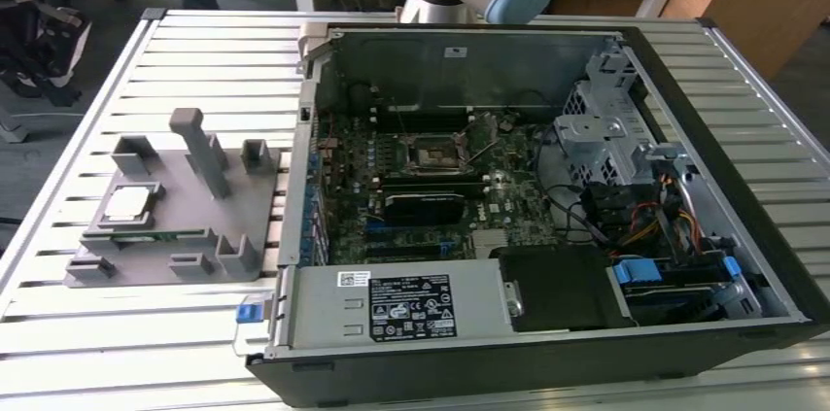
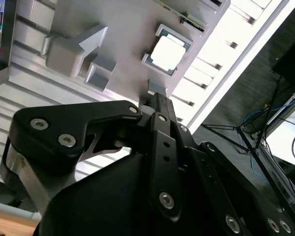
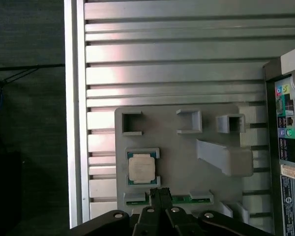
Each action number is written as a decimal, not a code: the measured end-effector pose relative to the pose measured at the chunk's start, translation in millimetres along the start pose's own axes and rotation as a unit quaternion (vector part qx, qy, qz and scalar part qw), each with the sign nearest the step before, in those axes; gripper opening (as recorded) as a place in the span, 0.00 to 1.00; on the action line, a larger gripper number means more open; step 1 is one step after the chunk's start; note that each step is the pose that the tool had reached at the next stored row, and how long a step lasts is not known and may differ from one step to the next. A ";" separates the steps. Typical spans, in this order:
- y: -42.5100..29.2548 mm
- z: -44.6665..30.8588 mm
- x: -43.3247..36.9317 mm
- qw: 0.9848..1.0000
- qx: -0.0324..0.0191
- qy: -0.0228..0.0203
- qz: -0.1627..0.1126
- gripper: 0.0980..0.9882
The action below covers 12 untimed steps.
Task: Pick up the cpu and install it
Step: 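Pick up the cpu and move it towards the insertion slot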
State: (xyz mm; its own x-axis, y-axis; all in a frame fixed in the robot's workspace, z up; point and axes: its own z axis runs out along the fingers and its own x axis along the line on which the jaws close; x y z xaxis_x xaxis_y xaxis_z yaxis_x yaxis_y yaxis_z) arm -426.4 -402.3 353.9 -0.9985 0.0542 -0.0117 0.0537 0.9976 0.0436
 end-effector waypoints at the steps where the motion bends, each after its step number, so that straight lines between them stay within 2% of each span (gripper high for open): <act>1: -1.5 3.6 4.3 1.000 0.000 0.000 0.000 0.01; 4: -3.1 8.9 8.6 1.000 0.000 0.000 -0.002 0.01; 8: -3.6 16.0 9.8 1.000 0.000 0.001 -0.003 0.02; 9: -3.7 17.8 9.9 1.000 0.000 0.002 -0.003 0.08; 10: -3.9 19.6 9.9 1.000 0.000 0.002 -0.004 0.08; 12: -4.5 23.4 9.9 1.000 0.000 0.003 -0.008 0.22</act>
State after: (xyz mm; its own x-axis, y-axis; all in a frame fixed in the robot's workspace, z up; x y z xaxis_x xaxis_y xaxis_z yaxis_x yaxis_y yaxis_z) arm -436.2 -405.2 330.2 -0.9993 0.0381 -0.0066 0.0378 0.9983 0.0433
